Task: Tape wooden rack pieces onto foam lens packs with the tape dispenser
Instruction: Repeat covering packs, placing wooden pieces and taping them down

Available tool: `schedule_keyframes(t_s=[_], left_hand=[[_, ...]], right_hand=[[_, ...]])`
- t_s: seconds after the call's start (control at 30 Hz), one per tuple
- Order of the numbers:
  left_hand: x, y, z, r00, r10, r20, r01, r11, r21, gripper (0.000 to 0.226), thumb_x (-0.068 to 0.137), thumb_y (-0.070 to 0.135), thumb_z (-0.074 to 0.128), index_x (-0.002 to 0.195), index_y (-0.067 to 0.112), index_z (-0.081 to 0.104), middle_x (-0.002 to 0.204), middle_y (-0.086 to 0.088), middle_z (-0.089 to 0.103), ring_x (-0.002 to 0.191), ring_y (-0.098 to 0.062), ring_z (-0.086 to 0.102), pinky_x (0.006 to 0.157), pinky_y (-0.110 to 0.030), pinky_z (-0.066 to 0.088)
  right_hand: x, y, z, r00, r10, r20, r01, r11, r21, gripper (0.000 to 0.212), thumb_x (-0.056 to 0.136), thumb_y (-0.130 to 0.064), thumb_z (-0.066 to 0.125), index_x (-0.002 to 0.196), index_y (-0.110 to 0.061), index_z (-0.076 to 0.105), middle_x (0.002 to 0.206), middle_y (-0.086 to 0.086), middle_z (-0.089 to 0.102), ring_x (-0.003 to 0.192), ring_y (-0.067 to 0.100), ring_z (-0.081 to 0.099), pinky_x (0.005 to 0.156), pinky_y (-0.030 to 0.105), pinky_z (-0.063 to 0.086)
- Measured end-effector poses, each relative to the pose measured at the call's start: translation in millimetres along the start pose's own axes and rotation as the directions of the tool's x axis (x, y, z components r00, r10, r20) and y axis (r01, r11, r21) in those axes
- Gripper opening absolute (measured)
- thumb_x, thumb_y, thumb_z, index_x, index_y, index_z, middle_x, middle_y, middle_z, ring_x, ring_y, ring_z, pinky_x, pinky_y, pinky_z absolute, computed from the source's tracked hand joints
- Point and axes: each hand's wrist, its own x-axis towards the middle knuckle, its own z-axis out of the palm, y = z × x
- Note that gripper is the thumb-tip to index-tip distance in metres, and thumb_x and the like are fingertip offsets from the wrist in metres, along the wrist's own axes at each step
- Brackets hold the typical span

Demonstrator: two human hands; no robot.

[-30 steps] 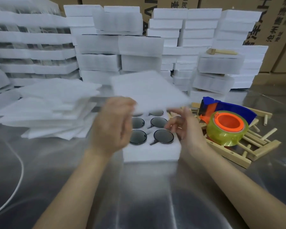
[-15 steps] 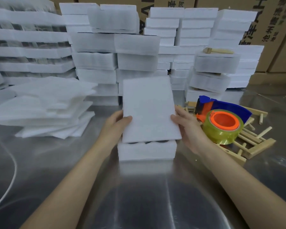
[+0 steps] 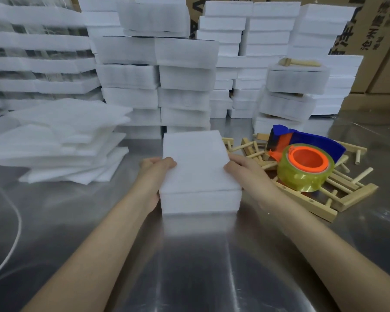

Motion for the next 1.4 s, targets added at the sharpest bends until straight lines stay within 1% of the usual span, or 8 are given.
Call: schedule_keyframes(t_s=[0.27,0.37,0.5,0.67,0.83,1.0,1.23,1.4], left_hand=[[-6.7,3.8,3.3,0.993,0.014,0.119,-0.022,0.998,0.065,0.022,0.098,0.012,0.045,0.114,0.011,0.06,0.097,-0.001,0.072,0.081,-0.015,0.069,0.061,-0.025,0.053],[-9.6,5.4,4.3,0.991,0.022,0.132,-0.031,0.997,0.071,0.021,0.1,0.012,0.041,0.113,0.015,0.057,0.097,0.003,0.069,0.082,-0.012,0.067,0.063,-0.026,0.051],[-11.3,6.4,3.5,0.987,0.035,0.158,-0.05,0.994,0.092,0.022,0.101,0.012,0.039,0.113,0.017,0.056,0.099,0.005,0.068,0.085,-0.011,0.065,0.068,-0.025,0.051],[-13.2,7.1,3.6,0.981,0.06,0.185,-0.084,0.988,0.127,0.025,0.101,0.012,0.037,0.101,0.025,0.058,0.09,0.012,0.068,0.078,-0.004,0.066,0.06,-0.019,0.051],[-15.6,7.9,3.8,0.976,0.069,0.205,-0.098,0.986,0.135,0.027,0.101,0.01,0.036,0.1,0.022,0.061,0.09,0.011,0.07,0.075,-0.004,0.069,0.058,-0.017,0.051],[-18.1,9.3,3.6,0.971,0.078,0.226,-0.116,0.98,0.161,0.022,0.099,0.015,0.045,0.092,0.024,0.064,0.081,0.015,0.073,0.07,0.0,0.07,0.054,-0.013,0.05],[-18.6,9.4,2.2,0.977,0.048,0.209,-0.086,0.98,0.178,0.02,0.097,0.014,0.049,0.107,0.022,0.064,0.101,0.007,0.072,0.089,-0.01,0.07,0.071,-0.024,0.053],[-19.3,10.2,3.5,0.978,0.049,0.205,-0.083,0.984,0.158,0.026,0.098,0.013,0.048,0.12,0.019,0.061,0.109,0.003,0.071,0.096,-0.013,0.068,0.077,-0.025,0.053]], right_hand=[[6.8,4.3,8.2,0.998,0.05,-0.026,-0.05,0.999,-0.003,0.046,0.077,-0.037,0.041,0.116,-0.031,0.063,0.126,0.003,0.053,0.114,0.024,0.056,0.103,0.048,0.043],[9.2,10.7,8.8,0.999,0.035,-0.002,-0.036,0.998,-0.046,0.051,0.092,-0.025,0.039,0.139,-0.043,0.044,0.147,-0.006,0.037,0.135,0.018,0.037,0.115,0.042,0.029],[4.6,15.7,1.8,0.994,-0.072,0.079,0.087,0.975,-0.204,0.039,0.102,-0.028,0.04,0.139,-0.036,0.048,0.161,-0.009,0.009,0.147,0.011,0.008,0.116,0.028,0.008],[-5.4,0.9,-3.5,0.972,-0.023,0.232,0.094,0.949,-0.302,0.079,0.08,-0.072,0.047,0.15,-0.043,0.025,0.158,-0.022,-0.002,0.144,-0.001,0.001,0.105,0.019,0.006],[-10.2,-9.5,-9.6,0.938,-0.036,0.346,0.168,0.919,-0.358,0.102,0.055,-0.075,0.066,0.146,-0.05,0.027,0.117,-0.063,-0.008,0.118,-0.023,0.015,0.083,-0.01,0.02],[-7.1,-5.0,-13.1,0.946,-0.001,0.324,0.177,0.84,-0.514,0.1,0.049,-0.087,0.059,0.139,-0.064,0.022,0.159,-0.018,-0.01,0.144,0.003,0.007,0.104,0.019,0.016],[-4.0,-4.2,-16.4,0.954,-0.021,0.3,0.208,0.769,-0.604,0.106,0.051,-0.093,0.051,0.145,-0.056,0.021,0.162,-0.01,0.002,0.145,0.013,0.02,0.108,0.027,0.025],[-6.0,-5.7,-16.8,0.964,-0.1,0.245,0.236,0.744,-0.625,0.107,0.051,-0.09,0.051,0.146,-0.044,0.033,0.156,-0.008,0.026,0.136,0.011,0.034,0.093,0.02,0.03]])
